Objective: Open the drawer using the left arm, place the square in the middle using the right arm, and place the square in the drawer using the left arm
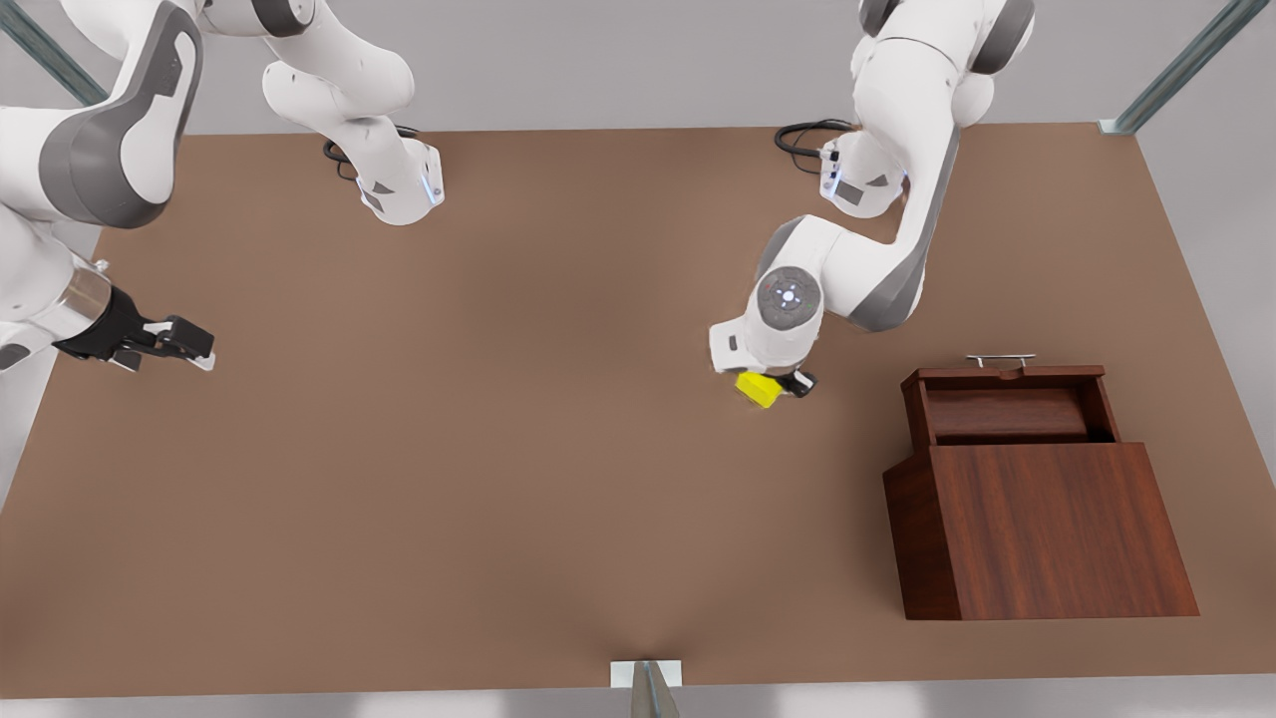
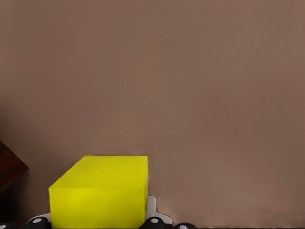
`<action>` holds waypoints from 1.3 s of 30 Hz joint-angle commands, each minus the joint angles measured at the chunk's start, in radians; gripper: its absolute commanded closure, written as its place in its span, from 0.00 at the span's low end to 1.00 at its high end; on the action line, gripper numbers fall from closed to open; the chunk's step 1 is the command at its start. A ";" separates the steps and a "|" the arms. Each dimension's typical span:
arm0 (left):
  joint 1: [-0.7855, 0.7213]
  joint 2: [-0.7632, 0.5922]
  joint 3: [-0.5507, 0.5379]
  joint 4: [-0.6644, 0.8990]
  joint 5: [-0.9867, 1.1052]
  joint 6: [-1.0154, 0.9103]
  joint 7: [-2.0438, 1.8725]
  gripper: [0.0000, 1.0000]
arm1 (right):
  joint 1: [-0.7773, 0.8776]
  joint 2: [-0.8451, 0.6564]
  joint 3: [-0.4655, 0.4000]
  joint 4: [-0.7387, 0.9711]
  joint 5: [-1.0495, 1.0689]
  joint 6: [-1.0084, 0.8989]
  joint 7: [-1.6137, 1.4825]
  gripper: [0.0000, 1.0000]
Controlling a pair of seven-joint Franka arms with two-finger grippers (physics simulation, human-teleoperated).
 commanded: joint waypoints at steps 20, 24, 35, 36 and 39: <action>0.165 0.032 0.432 -0.038 -0.086 -0.032 0.992 0.31 | 0.001 0.000 0.000 0.002 0.002 -0.002 0.001 0.00; 0.197 0.067 0.433 -0.038 -0.086 -0.010 1.026 0.29 | 0.001 0.001 0.000 0.000 0.002 0.000 0.001 0.00; 0.242 0.082 0.435 -0.054 -0.086 -0.012 1.063 0.00 | 0.001 0.001 0.000 0.002 0.001 -0.002 0.001 0.00; 0.242 0.078 0.436 -0.052 -0.087 -0.012 1.050 0.00 | 0.003 0.000 0.000 0.002 0.001 -0.002 0.001 0.00; 0.236 0.029 0.430 -0.034 -0.122 -0.017 0.650 0.00 | 0.001 0.001 0.000 0.002 0.001 -0.002 0.000 0.00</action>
